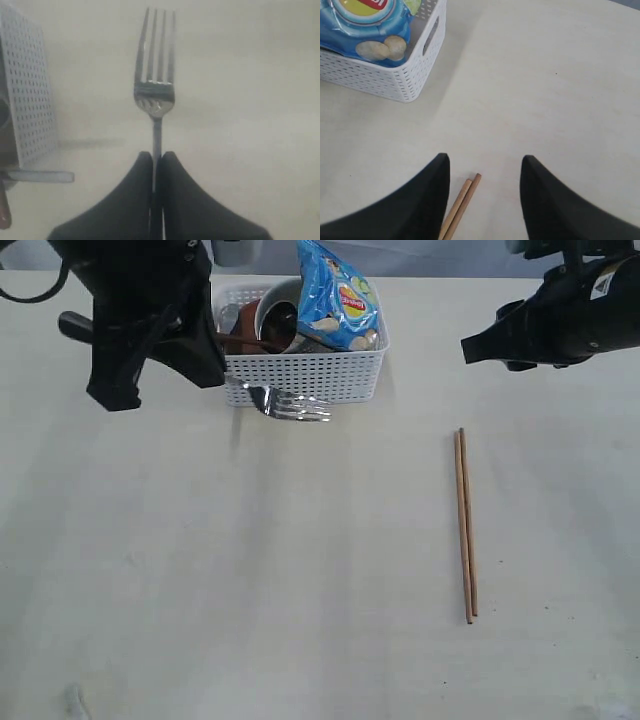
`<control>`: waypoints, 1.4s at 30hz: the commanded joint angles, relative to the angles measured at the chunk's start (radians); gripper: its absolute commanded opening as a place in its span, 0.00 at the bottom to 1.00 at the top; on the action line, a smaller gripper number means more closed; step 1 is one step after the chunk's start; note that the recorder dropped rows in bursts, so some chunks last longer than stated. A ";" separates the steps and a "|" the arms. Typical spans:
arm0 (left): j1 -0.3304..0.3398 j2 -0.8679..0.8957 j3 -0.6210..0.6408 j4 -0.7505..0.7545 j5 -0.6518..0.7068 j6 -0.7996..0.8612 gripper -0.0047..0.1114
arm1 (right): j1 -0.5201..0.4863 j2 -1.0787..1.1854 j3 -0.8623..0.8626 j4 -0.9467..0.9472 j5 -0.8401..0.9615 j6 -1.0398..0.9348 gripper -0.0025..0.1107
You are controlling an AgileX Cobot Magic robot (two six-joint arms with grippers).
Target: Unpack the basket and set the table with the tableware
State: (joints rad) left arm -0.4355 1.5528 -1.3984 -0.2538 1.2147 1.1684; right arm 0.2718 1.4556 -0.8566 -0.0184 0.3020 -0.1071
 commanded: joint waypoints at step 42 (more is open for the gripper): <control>0.017 0.017 0.163 -0.209 -0.409 0.275 0.04 | -0.082 -0.007 -0.050 1.162 0.545 -0.821 0.50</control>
State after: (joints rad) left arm -0.4188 1.5728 -1.2358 -0.4162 0.8177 1.4134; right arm 0.2206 1.4556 -0.9212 1.0691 0.8155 -0.8718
